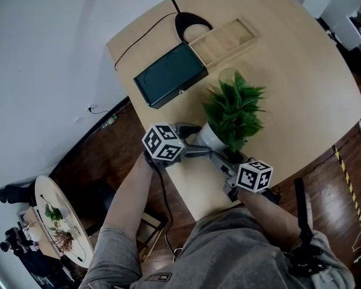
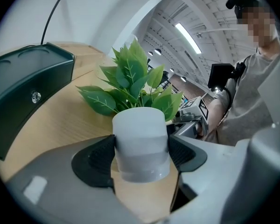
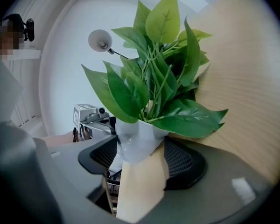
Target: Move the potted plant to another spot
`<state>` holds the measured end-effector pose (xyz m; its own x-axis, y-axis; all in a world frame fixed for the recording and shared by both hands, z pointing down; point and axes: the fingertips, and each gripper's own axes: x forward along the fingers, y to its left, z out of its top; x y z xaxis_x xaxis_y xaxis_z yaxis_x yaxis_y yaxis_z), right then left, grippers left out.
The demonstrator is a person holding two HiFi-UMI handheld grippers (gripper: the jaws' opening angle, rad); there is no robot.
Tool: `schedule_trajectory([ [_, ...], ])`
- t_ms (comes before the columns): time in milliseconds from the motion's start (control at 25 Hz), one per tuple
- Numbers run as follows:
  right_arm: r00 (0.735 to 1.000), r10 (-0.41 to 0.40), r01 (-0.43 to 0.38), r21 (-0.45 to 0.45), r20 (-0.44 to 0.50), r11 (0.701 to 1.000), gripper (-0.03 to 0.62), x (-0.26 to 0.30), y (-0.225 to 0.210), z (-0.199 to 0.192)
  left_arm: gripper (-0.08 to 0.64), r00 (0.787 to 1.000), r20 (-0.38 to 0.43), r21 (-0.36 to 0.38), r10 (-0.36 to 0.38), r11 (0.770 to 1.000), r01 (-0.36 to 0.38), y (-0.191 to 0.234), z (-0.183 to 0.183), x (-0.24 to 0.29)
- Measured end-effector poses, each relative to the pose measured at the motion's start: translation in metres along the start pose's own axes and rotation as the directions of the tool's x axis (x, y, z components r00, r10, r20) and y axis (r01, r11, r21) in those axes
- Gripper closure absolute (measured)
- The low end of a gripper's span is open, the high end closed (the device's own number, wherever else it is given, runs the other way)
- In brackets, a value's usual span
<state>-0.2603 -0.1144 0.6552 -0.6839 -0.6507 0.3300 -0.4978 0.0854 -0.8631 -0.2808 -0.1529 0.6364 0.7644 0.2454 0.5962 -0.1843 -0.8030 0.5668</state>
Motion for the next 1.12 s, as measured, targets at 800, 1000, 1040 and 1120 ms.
schedule_trajectory([
  [800,0.978,-0.066,-0.034,-0.467,-0.197,0.883,0.275,-0.001,0.005,0.012,0.202,0.974,0.152,0.044,0.168,0.983,-0.177,-0.006,-0.005,-0.006],
  [1000,0.964,-0.098,-0.100,-0.678,-0.248,0.729,0.276,0.005,0.012,0.023,0.207,0.941,0.215,0.030,0.262,0.961,-0.275,-0.003,-0.010,-0.011],
  [1040,0.961,-0.104,-0.117,-0.715,-0.257,0.689,0.276,0.007,0.014,0.025,0.207,0.934,0.222,0.028,0.280,0.955,-0.294,-0.001,-0.011,-0.012],
  [1120,0.955,-0.112,-0.154,-0.780,-0.276,0.607,0.276,0.011,0.019,0.028,0.209,0.921,0.231,0.020,0.313,0.945,-0.326,0.001,-0.014,-0.013],
])
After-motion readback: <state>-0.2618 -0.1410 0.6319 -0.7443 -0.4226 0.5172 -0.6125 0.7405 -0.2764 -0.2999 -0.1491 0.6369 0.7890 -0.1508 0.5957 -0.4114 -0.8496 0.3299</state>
